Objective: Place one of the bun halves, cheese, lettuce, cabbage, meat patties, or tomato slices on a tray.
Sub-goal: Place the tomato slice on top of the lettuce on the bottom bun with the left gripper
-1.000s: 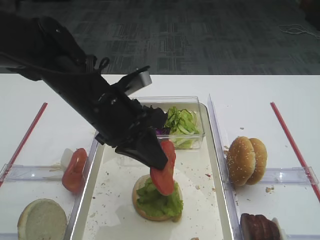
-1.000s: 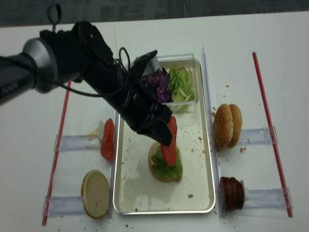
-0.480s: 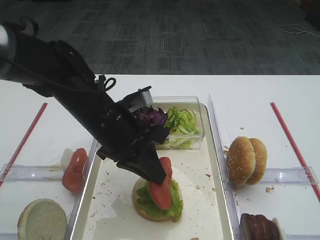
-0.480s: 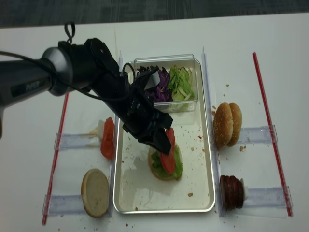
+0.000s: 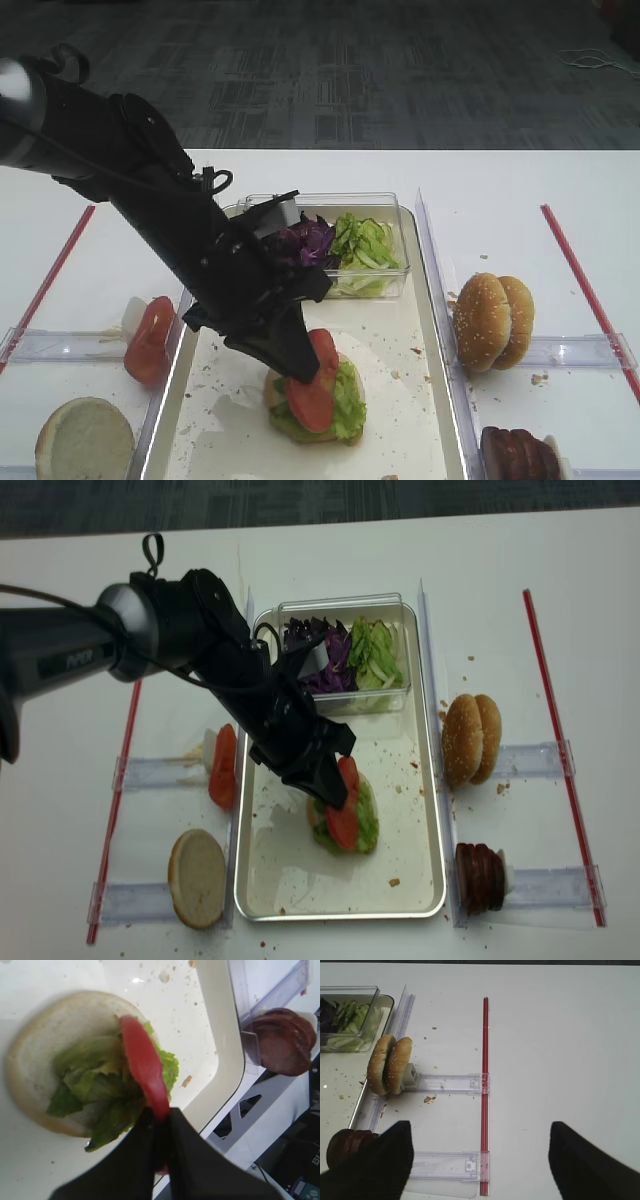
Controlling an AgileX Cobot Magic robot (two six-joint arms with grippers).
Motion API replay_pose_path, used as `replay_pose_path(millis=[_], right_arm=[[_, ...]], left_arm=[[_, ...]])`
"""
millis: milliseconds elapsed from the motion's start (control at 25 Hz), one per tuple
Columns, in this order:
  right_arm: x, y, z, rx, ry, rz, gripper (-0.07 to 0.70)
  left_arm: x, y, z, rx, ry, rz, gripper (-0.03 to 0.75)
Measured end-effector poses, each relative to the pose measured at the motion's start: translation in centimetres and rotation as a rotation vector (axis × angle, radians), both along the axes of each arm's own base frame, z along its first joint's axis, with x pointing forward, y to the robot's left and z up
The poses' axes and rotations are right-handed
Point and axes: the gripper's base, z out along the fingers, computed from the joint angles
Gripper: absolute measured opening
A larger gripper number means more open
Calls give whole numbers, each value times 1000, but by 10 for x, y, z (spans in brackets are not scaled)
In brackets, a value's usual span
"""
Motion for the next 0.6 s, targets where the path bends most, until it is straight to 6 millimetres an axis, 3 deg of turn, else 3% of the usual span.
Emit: replay_pose_path(millis=[160, 360, 600], right_arm=[[0, 0, 0, 0, 0, 0, 589], [0, 0, 0, 0, 0, 0, 589], [0, 0, 0, 0, 0, 0, 589]], left_arm=[[0, 2, -2, 31, -1, -7, 75], [0, 3, -2, 33, 1, -7, 179], [0, 3, -2, 38, 11, 6, 429]])
